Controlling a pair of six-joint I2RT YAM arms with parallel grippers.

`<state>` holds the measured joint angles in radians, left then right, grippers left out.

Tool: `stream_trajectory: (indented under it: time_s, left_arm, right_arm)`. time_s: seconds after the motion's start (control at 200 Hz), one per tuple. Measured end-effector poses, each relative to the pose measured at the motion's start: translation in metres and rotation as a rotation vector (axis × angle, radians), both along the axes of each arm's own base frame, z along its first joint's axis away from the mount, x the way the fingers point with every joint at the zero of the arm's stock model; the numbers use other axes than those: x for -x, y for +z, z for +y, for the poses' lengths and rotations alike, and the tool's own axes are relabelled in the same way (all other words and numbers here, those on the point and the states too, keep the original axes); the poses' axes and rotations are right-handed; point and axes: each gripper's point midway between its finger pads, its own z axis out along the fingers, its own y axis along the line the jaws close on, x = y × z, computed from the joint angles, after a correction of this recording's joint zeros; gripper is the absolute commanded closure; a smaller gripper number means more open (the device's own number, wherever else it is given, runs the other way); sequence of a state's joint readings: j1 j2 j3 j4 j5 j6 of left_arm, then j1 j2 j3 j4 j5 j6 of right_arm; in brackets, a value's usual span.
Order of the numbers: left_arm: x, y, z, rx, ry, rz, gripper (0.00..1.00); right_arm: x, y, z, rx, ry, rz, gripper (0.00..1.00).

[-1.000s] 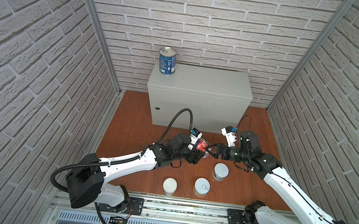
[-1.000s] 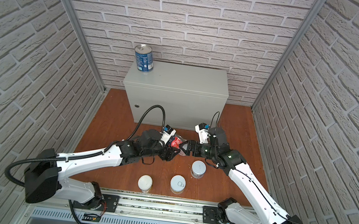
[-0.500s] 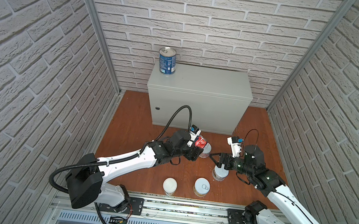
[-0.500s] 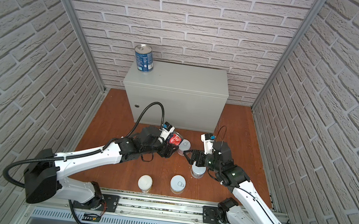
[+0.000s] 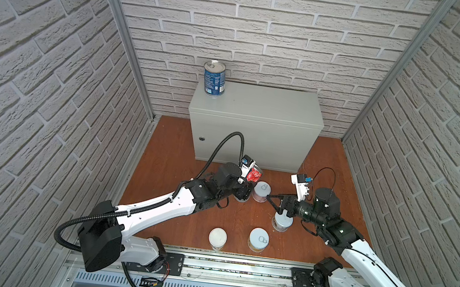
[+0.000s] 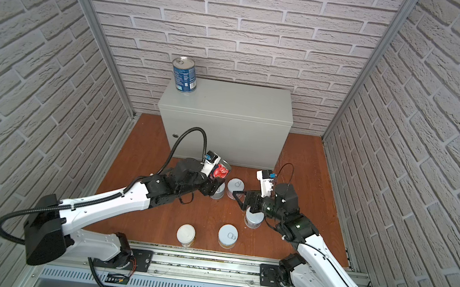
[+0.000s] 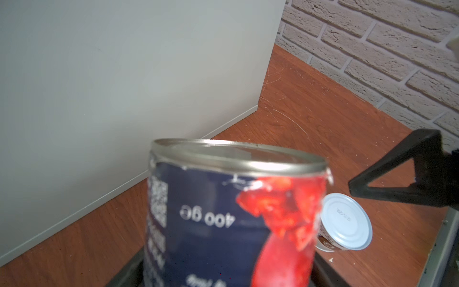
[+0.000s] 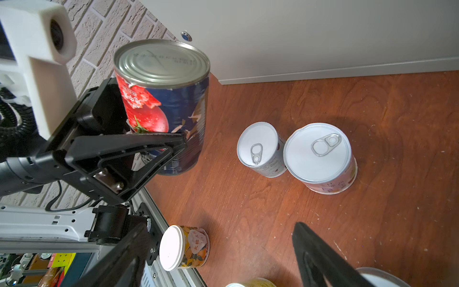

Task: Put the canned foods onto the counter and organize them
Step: 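Raise the tomato-label can with the left gripper up toward the cabinet top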

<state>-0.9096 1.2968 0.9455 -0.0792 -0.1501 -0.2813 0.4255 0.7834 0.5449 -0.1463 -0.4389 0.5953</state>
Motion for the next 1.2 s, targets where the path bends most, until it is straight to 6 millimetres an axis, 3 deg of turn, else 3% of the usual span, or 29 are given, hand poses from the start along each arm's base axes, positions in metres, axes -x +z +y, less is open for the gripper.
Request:
stream_trajectory:
  time_s: [0.255, 0.435, 0.76, 0.86, 1.045, 1.2]
  left_arm:
    - [-0.001, 0.01, -0.002, -0.02, -0.022, -0.031, 0.59]
    - [-0.007, 0.044, -0.004, 0.012, -0.013, -0.09, 0.59]
    - [-0.024, 0.101, 0.019, 0.012, 0.075, -0.25, 0.57]
    - [-0.034, 0.12, 0.032, 0.015, 0.115, -0.293, 0.57]
    - [-0.059, 0.148, 0.08, 0.045, 0.259, -0.348, 0.57]
    - [-0.075, 0.175, 0.107, 0.054, 0.35, -0.416, 0.57]
  right_arm:
    - [-0.003, -0.001, 0.006, -0.018, 0.025, -0.008, 0.09]
    - [-0.008, 0.003, 0.015, -0.048, 0.054, -0.022, 0.09]
    - [-0.015, 0.007, 0.023, -0.08, 0.072, -0.035, 0.09]
    - [-0.014, 0.007, 0.022, -0.078, 0.071, -0.036, 0.09]
    - [-0.006, 0.018, 0.016, -0.078, 0.062, -0.07, 0.09]
    - [-0.001, 0.025, 0.012, -0.081, 0.059, -0.098, 0.09]
